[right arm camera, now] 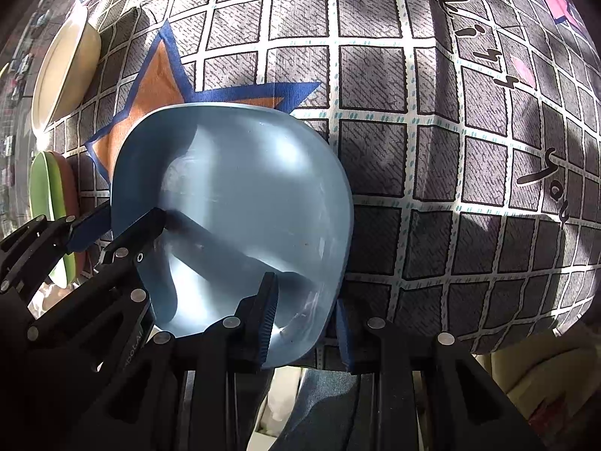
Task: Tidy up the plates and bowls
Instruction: 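Lower the blue plate onto the green plate and open both grippers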
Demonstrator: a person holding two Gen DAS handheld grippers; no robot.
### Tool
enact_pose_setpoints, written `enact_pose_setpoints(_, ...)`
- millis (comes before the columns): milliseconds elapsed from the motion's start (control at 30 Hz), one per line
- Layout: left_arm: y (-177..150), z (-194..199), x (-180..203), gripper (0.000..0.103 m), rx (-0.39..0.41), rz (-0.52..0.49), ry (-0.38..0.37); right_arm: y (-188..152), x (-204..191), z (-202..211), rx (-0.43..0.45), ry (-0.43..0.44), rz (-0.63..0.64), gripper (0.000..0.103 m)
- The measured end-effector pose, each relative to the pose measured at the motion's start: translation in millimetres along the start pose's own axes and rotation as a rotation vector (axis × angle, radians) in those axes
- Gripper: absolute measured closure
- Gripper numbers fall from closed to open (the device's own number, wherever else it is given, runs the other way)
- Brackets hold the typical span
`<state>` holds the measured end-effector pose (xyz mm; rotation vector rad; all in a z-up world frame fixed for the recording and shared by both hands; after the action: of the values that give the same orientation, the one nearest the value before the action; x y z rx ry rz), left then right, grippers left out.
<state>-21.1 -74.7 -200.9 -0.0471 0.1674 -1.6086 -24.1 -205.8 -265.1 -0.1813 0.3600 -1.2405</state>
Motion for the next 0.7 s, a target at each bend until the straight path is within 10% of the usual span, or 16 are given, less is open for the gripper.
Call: enact_pose_setpoints(700,-23.4,39.2,-45.2,0.073,0.048,0.054,0.032,0.5,-38.8,64.6,0.087,0.084,0.024,0.071)
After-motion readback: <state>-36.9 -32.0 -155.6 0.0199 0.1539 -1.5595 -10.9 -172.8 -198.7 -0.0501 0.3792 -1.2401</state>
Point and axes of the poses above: each gripper's, at about its wrist camera, not at the fingertips, and z roughly against the way its jaws point, x to its right, y to its top, the point moved 6 cm from there along -z, roughly the way its jaws point, and after that the axes turned 5 degrees about -x, right-handed, at the moved point
